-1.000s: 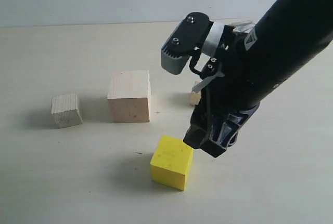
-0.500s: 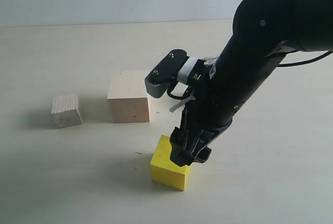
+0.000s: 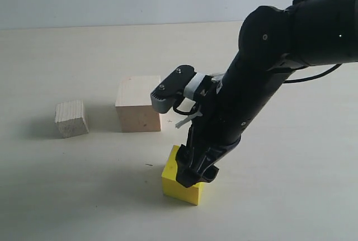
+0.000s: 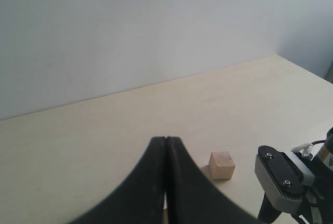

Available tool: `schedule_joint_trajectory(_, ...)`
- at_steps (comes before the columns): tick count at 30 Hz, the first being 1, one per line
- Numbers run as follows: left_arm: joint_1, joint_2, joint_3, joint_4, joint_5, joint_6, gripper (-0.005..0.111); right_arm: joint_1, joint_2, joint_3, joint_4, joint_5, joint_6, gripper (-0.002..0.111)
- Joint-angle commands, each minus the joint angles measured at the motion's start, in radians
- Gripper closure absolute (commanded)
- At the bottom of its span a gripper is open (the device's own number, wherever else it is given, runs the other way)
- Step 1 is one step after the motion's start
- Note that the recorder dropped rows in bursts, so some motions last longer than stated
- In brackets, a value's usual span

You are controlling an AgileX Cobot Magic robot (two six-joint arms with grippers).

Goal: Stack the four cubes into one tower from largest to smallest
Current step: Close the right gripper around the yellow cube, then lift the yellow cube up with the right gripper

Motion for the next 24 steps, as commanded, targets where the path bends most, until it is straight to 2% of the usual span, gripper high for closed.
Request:
schedule_joint_trajectory(1,-0.002,0.002,0.003,-0.002,-0.030,-0.004,0.107,0.002,0.001,0.001,0.018,-0.012,-0.036,0.031)
schedule_joint_trajectory(6,-0.002,0.002,0.003,-0.002,-0.048,-0.004,0.107,0.002,0.001,0.001,0.046,-0.032,-0.108,0.031)
schedule_joint_trajectory(13,-0.002,0.002,0.003,-0.002,-0.053,-0.004,0.107,0.002,0.036,0.001,0.046,-0.024,-0.110,0.031)
schedule_joint_trajectory(17,-0.002,0.002,0.003,-0.002,-0.051,-0.004,0.107,0.045,0.067,0.001,0.025,-0.027,-0.110,0.031)
schedule_joint_trajectory(24,-0.002,0.002,0.003,-0.002,-0.047,-0.004,0.107,0.101,0.109,0.001,-0.128,-0.108,-0.001,0.031)
